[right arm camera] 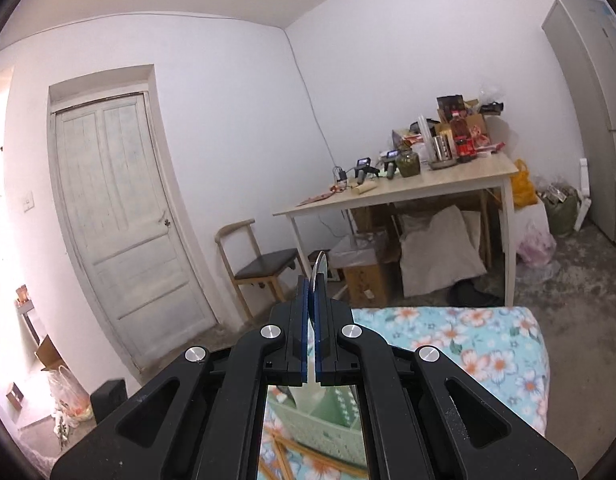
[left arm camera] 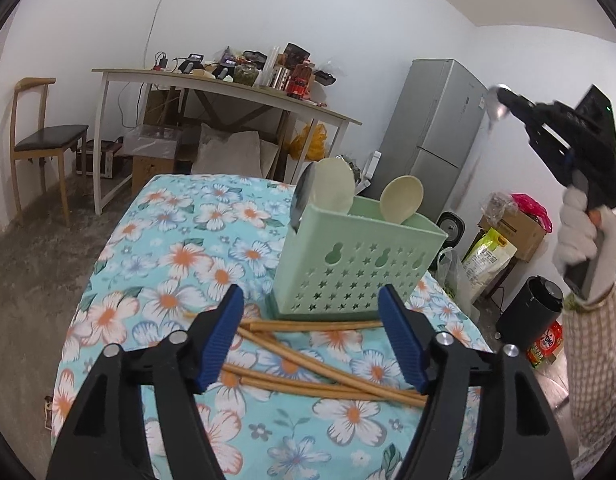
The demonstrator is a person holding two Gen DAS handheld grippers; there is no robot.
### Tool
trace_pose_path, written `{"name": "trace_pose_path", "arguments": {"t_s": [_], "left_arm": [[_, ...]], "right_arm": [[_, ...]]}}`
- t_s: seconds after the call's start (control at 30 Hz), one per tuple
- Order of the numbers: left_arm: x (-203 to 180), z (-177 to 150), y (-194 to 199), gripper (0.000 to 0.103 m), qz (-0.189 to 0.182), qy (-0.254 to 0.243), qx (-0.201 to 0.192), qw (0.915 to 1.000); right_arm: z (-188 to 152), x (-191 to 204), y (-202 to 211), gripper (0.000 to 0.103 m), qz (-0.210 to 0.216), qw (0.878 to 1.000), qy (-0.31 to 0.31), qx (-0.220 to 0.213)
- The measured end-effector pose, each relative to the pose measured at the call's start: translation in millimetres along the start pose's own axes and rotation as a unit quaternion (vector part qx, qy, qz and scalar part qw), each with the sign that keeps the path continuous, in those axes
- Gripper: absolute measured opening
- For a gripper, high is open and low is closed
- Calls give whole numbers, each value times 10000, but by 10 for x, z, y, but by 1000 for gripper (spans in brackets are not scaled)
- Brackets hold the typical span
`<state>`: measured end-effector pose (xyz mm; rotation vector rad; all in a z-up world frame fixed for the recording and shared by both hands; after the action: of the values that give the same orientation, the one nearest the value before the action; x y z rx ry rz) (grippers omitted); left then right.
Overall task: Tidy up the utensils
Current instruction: 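Open the left tool to drop the paddle while the right tool releases the spoon into the basket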
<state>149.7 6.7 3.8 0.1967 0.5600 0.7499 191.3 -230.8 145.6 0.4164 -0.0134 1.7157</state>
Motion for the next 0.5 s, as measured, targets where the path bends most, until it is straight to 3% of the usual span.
{"name": "trace_pose_path", "arguments": {"t_s": [0.23,0.5], "left_arm": [[108,-102,4,73,72,50,25,10000],[176,-149,-15,74,85,148,54,9998]], "right_arm": [[-241,-143,-411,1,-78,9992,-262,289],[-521,-361,-553,1,-302,9962,-559,594]]}}
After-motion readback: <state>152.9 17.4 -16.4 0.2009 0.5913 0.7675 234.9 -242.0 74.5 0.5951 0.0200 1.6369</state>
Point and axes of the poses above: each gripper's, at about its wrist camera, not at the fingertips, and y roughly against the way its jaws point, x to its left, z to its top, the point moved 4 cm from there along -y, roughly the way its jaws point, and after that the axes turned 12 degrees about -z, right-handed, at the moved point
